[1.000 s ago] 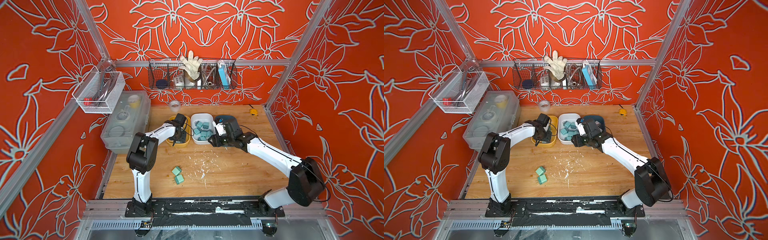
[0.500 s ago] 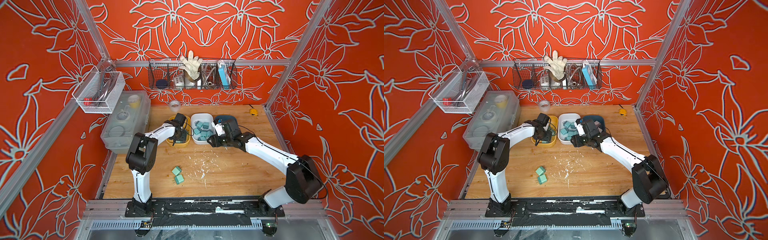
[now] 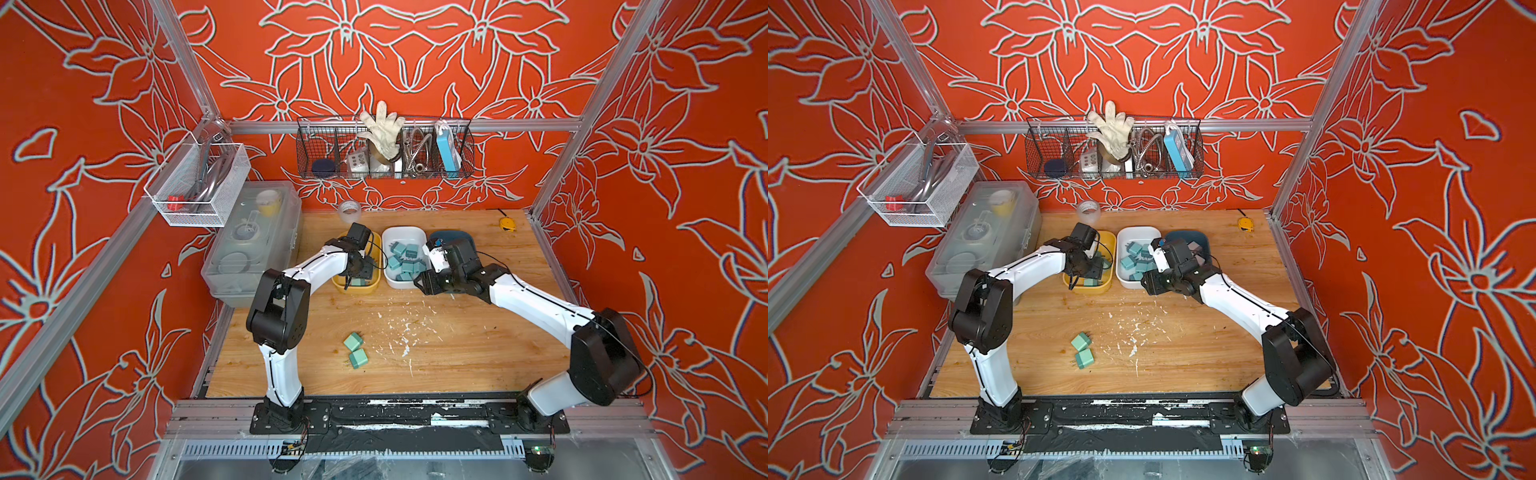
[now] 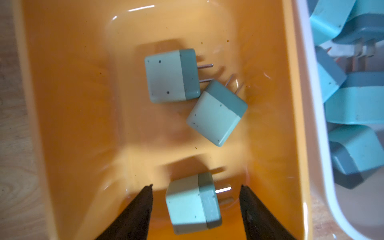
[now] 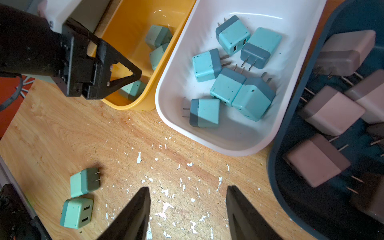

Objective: Place the plugs by color into the storage box
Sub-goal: Place the plug in the storage box, then pick up the plug from the center of the board.

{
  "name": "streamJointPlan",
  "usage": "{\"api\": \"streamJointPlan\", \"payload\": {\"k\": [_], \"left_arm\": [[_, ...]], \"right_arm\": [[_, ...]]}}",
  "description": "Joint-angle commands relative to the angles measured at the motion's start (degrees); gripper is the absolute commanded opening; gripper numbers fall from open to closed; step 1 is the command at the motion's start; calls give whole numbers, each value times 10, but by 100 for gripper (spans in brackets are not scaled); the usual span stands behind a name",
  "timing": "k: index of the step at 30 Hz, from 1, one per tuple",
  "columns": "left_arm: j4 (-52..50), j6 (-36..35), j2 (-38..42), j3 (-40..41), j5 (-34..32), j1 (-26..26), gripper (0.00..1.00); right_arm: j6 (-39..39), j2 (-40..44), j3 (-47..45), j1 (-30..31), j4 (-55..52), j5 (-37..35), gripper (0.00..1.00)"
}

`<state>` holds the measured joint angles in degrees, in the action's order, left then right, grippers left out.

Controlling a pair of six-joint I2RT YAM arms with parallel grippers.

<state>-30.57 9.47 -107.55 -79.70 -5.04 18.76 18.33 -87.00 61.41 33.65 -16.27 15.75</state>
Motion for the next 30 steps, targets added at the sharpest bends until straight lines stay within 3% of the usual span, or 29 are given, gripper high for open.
{"api": "streamJointPlan", "payload": {"k": [1,15,21,30], "left_arm": [[-10,4,42,10,-2,6,66],[-41,43,245,148,-22,88,65],[-20,91,333,255,-6,101,65],[-11,136,401,343,13,113,64]], "right_arm": [[1,-7,6,-3,-2,18,63],[15,14,-3,-2,5,34,63],[18,56,-18,-2,1,19,63],[23,101,-66,1,-12,4,63]]}}
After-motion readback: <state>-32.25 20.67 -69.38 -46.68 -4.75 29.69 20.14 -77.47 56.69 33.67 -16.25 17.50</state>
